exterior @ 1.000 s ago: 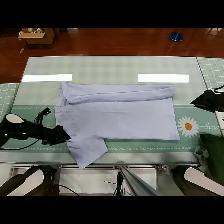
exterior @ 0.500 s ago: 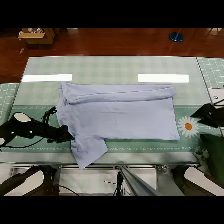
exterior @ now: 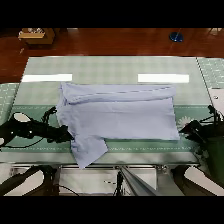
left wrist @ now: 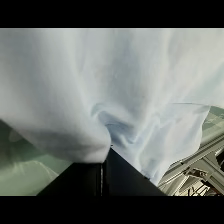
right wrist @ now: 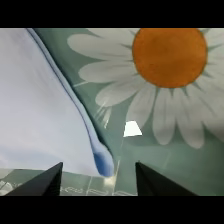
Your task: Fold the shirts.
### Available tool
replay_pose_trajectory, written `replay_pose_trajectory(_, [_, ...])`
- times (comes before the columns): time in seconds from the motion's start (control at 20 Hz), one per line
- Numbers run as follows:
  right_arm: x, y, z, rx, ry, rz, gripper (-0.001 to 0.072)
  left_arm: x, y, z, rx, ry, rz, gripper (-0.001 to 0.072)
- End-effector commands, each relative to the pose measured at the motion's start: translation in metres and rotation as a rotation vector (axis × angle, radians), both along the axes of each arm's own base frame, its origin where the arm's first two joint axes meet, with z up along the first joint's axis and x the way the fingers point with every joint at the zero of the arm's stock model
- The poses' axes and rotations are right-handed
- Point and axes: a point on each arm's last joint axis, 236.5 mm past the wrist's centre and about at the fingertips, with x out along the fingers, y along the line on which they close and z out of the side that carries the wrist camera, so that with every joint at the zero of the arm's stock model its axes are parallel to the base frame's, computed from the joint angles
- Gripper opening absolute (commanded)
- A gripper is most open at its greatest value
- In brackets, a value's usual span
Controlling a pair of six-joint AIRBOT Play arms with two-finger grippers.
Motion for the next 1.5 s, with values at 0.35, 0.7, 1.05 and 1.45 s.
replay_pose_trajectory(0.35, [0.021, 0.054, -0.016, 0.089, -0.054, -0.05, 0.0021, 0.006, 0.001, 0.004, -0.004, -0.024, -0.015, 0.0028])
replay_pose_trajectory(0.7, [0.108, 0.024, 0.132, -0.066, -0.531, 0.053, 0.002, 0.11, 0.011, 0.14, 0.032, -0.492, -0.076, 0.0028])
replay_pose_trajectory(1.05, [0.175, 0.017, 0.164, -0.14, -0.718, -0.029, 0.0019, 0.197, 0.017, 0.205, 0.011, -0.734, 0.071, 0.0028])
replay_pose_trajectory(1.45, [0.259, 0.029, 0.106, -0.181, -0.702, -0.056, 0.0019, 0.24, 0.026, 0.11, -0.025, -0.508, 0.064, 0.0028])
